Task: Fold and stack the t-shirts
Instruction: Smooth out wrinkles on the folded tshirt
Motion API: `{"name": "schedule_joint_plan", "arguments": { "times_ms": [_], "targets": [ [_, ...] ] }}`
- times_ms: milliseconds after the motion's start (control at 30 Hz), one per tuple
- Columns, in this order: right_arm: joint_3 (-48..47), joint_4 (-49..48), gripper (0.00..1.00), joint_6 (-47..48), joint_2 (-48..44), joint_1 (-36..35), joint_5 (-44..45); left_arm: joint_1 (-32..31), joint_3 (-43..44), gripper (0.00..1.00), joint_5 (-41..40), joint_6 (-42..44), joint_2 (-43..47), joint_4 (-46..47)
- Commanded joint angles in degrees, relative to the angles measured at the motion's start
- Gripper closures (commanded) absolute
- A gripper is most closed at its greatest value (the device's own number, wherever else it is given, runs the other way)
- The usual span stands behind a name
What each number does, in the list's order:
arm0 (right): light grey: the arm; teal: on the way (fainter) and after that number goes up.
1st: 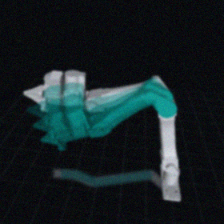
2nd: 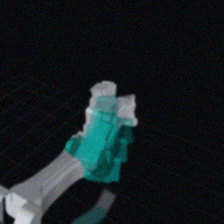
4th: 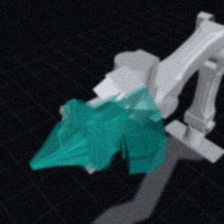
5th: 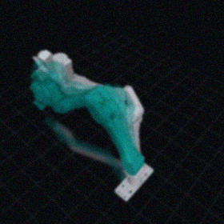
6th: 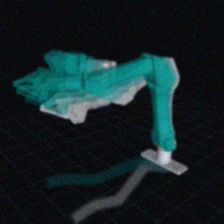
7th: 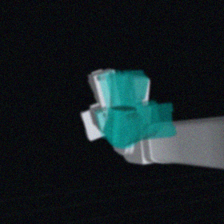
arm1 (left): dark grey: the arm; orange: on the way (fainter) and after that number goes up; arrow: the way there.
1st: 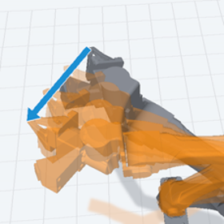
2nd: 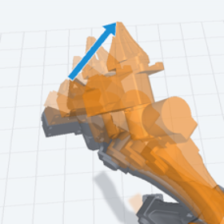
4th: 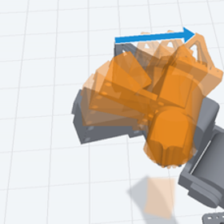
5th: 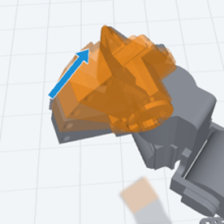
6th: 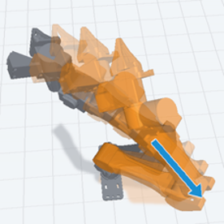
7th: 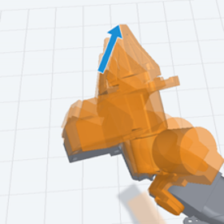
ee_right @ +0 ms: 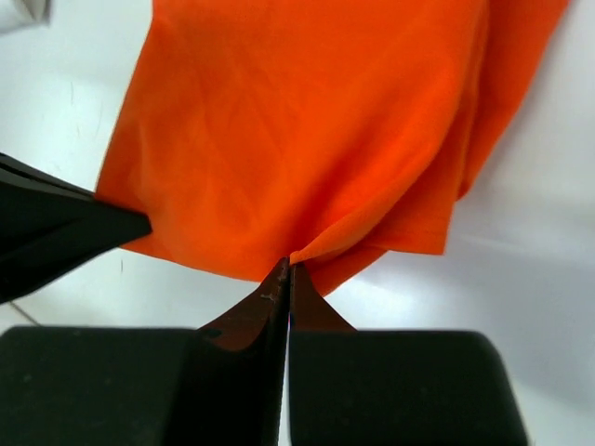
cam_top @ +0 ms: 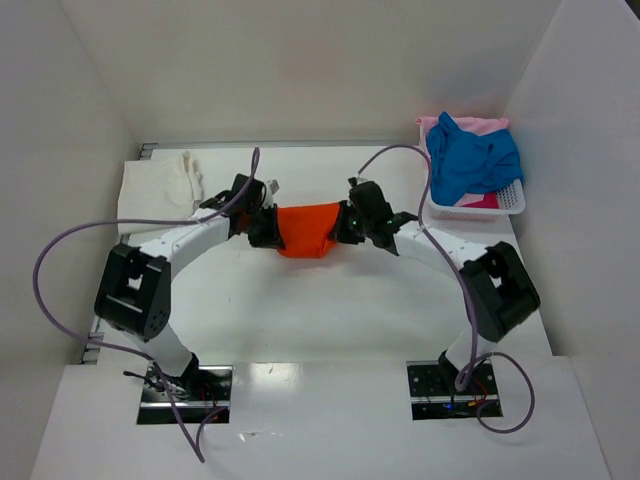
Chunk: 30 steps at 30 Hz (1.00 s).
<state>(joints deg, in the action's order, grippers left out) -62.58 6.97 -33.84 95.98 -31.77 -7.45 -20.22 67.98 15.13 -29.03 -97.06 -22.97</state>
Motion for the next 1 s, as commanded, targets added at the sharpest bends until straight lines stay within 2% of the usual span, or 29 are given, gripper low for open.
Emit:
{"name": "schedule_joint_plan", "arguments": {
  "times_ms": [0, 100, 167, 400, 467, 533, 600, 633, 667, 700, 733, 833, 933, 967],
  "targets": [
    [5.6, 0.9, 0.99, -3.3, -6.0, -1.6, 3.1, -0.2, -4.0, 1.0, -1.9, -3.0, 6.3, -4.7],
    [11.6, 2.9, 0.99, -4.0, -10.8, -2.9, 4.5, -0.9, -7.1, 1.0, -1.9, -3.0, 9.6, -6.9],
    [13.3, 4.8, 0.96, -4.6, -14.0, -3.4, 4.6, -1.8, -9.1, 1.0, -1.9, -3.6, 10.9, -8.2],
    [19.1, 8.1, 0.95, -6.9, -21.2, -4.5, 4.6, -6.4, -14.3, 0.99, -1.4, -6.7, 15.2, -10.3],
    [19.1, 8.7, 0.9, -6.9, -21.7, -4.5, 3.9, -6.9, -15.5, 0.87, -1.4, -7.3, 16.2, -11.0],
    [19.0, 9.8, 0.78, -6.9, -21.7, -4.5, 3.3, -6.9, -15.5, 0.74, -3.5, -7.9, 17.5, -12.5],
    [17.6, 11.8, 0.63, -6.9, -21.7, -4.5, 3.4, -6.9, -14.1, 0.53, -4.5, -7.9, 18.6, -14.0],
    [17.0, 12.5, 0.55, -6.9, -22.4, -4.5, 4.2, -6.9, -13.2, 0.48, -5.0, -7.9, 19.5, -14.5],
    [16.3, 13.2, 0.51, -6.2, -23.1, -4.5, 5.3, -6.9, -12.0, 0.44, -5.7, -7.9, 19.6, -15.5],
    [14.4, 14.2, 0.47, -6.1, -23.1, -4.5, 6.2, -6.9, -10.7, 0.33, -6.3, -7.9, 20.3, -16.2],
    [13.3, 16.0, 0.42, -5.0, -23.8, -4.5, 7.2, -6.9, -8.0, 0.3, -6.3, -7.9, 20.8, -16.2],
    [9.1, 16.6, 0.41, -3.3, -23.8, -4.5, 9.8, -6.9, -4.0, 0.21, -7.9, -7.4, 20.8, -16.9],
    [7.7, 13.2, 0.41, -2.6, -23.3, -3.8, 9.8, -6.1, -0.7, 0.2, -9.5, -6.0, 18.8, -14.9],
    [6.9, 11.2, 0.37, -2.1, -22.5, -3.8, 9.0, -5.3, -0.7, 0.19, -10.3, -5.9, 18.1, -13.3]
  ]
}}
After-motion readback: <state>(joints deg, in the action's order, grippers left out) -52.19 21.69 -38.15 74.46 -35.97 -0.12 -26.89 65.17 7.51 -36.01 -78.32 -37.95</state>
